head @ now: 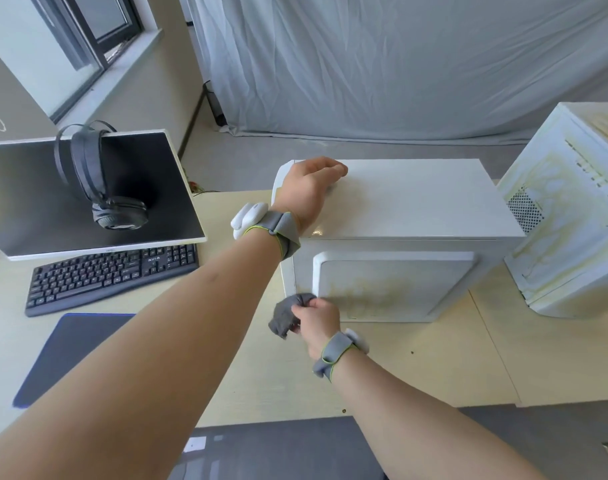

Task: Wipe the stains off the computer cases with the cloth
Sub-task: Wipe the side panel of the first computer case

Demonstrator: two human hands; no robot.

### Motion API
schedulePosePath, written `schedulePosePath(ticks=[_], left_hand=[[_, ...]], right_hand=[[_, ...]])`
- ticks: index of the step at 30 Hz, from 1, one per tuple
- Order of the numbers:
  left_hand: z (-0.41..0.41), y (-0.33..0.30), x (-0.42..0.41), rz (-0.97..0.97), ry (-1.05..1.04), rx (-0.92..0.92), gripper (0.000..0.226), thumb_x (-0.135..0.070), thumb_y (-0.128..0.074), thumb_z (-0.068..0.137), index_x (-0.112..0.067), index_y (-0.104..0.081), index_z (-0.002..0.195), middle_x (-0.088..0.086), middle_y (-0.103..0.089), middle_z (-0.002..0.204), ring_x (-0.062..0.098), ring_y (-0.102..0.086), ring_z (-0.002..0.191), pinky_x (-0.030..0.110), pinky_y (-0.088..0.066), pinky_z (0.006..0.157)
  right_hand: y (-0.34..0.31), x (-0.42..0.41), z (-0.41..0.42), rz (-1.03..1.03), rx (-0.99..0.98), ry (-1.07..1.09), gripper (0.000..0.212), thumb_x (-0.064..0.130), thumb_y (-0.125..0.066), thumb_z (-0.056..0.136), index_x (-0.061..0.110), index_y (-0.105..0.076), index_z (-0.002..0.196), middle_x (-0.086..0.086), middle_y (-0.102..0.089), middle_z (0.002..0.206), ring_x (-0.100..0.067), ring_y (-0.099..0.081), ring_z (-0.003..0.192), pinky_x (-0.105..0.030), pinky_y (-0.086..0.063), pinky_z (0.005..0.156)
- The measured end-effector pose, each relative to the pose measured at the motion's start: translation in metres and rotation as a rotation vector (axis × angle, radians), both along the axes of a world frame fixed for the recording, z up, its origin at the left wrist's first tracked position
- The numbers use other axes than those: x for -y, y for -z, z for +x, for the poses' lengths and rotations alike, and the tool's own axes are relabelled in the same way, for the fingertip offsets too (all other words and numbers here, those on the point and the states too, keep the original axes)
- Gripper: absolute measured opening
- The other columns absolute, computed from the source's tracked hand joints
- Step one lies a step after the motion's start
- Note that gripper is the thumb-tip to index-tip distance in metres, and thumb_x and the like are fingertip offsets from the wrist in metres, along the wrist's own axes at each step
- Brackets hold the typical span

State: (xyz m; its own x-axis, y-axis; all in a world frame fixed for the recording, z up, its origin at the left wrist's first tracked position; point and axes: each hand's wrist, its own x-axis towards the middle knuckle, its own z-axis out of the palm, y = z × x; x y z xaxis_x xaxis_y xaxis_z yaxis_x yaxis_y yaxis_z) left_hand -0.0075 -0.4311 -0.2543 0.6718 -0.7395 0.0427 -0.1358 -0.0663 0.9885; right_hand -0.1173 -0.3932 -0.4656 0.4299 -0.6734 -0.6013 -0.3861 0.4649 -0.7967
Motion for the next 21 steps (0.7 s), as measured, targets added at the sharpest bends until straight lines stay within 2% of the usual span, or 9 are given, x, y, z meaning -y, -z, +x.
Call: schedulePosePath(ticks=[1, 3, 6, 10, 13, 15, 17, 19, 21], left_hand=[[0.0, 0.0, -0.001, 0.002, -0.003, 0.003, 0.036, -0.037, -0.061, 0.075, -0.013, -0.078, 0.096, -0.003, -0.061, 0.076, 0.014, -0.054, 0.068, 0.026, -0.045, 0.069], [-0.001, -0.001, -0.001, 0.003, -0.01, 0.002, 0.036, -0.037, -0.061, 0.075, -0.013, -0.078, 0.096, -0.007, -0.06, 0.07, 0.013, -0.054, 0.064, 0.023, -0.045, 0.065], [-0.002, -0.001, -0.001, 0.007, -0.027, 0.013, 0.034, -0.038, -0.062, 0.075, -0.015, -0.078, 0.094, -0.009, -0.058, 0.066, 0.015, -0.054, 0.064, 0.025, -0.045, 0.065], [0.0, -0.002, -0.001, 0.013, -0.043, 0.054, 0.033, -0.042, -0.062, 0.074, -0.019, -0.079, 0.089, -0.009, -0.059, 0.067, 0.015, -0.054, 0.064, 0.025, -0.044, 0.065], [-0.005, -0.002, 0.0, 0.022, -0.05, 0.049, 0.033, -0.041, -0.062, 0.072, -0.017, -0.078, 0.089, -0.007, -0.062, 0.072, 0.013, -0.055, 0.065, 0.023, -0.045, 0.065], [-0.007, -0.003, 0.0, 0.047, -0.05, 0.096, 0.03, -0.039, -0.062, 0.076, -0.017, -0.077, 0.091, -0.004, -0.063, 0.075, 0.013, -0.056, 0.067, 0.025, -0.046, 0.066], [-0.01, -0.002, 0.001, 0.114, -0.015, 0.175, 0.021, -0.029, -0.062, 0.088, -0.016, -0.076, 0.097, -0.003, -0.065, 0.08, 0.012, -0.057, 0.071, 0.023, -0.045, 0.065], [-0.012, 0.0, 0.003, 0.192, 0.053, 0.258, 0.018, -0.023, -0.059, 0.095, -0.017, -0.074, 0.102, -0.005, -0.065, 0.086, 0.012, -0.057, 0.075, 0.024, -0.045, 0.067], [-0.015, 0.0, 0.006, 0.244, 0.12, 0.374, 0.02, -0.024, -0.058, 0.096, -0.017, -0.072, 0.108, -0.005, -0.064, 0.098, 0.014, -0.058, 0.087, 0.027, -0.046, 0.075]], right_hand=[[-0.012, -0.005, 0.003, -0.016, 0.058, 0.031, 0.01, 0.02, -0.074, 0.067, 0.013, -0.067, 0.069, -0.012, -0.071, 0.072, -0.034, -0.071, 0.077, -0.061, -0.059, 0.072], [-0.054, -0.014, 0.003, -0.103, 0.139, 0.088, 0.013, 0.019, -0.072, 0.066, 0.013, -0.062, 0.063, -0.009, -0.062, 0.06, -0.023, -0.058, 0.061, -0.061, -0.059, 0.067], [-0.092, -0.013, 0.0, -0.228, 0.308, 0.112, 0.021, 0.014, -0.071, 0.072, 0.007, -0.055, 0.061, -0.004, -0.045, 0.055, -0.018, -0.041, 0.06, -0.052, -0.058, 0.064], [-0.126, 0.0, -0.016, -0.189, 0.508, 0.063, 0.009, 0.001, -0.066, 0.083, -0.003, -0.06, 0.077, -0.008, -0.051, 0.065, -0.018, -0.048, 0.066, -0.036, -0.049, 0.061], [-0.109, 0.001, -0.031, -0.085, 0.301, -0.084, 0.019, 0.001, -0.056, 0.083, 0.011, -0.054, 0.066, -0.005, -0.044, 0.063, -0.017, -0.045, 0.06, -0.025, -0.035, 0.051], [-0.077, -0.008, -0.037, 0.159, 0.158, -0.023, 0.014, 0.012, -0.057, 0.08, 0.016, -0.054, 0.067, -0.005, -0.046, 0.063, -0.021, -0.047, 0.058, -0.023, -0.033, 0.048], [-0.043, -0.013, -0.038, 0.41, 0.111, 0.086, 0.011, 0.018, -0.058, 0.084, 0.011, -0.058, 0.076, -0.008, -0.053, 0.061, -0.025, -0.05, 0.051, -0.025, -0.034, 0.047], [-0.011, -0.013, -0.034, 0.522, 0.138, 0.131, 0.013, 0.015, -0.057, 0.087, 0.002, -0.057, 0.086, -0.014, -0.055, 0.061, -0.028, -0.047, 0.044, -0.027, -0.033, 0.048], [0.007, -0.013, -0.03, 0.542, 0.135, 0.2, 0.009, 0.004, -0.059, 0.086, -0.001, -0.058, 0.093, -0.016, -0.058, 0.074, -0.03, -0.055, 0.057, -0.03, -0.039, 0.053]])
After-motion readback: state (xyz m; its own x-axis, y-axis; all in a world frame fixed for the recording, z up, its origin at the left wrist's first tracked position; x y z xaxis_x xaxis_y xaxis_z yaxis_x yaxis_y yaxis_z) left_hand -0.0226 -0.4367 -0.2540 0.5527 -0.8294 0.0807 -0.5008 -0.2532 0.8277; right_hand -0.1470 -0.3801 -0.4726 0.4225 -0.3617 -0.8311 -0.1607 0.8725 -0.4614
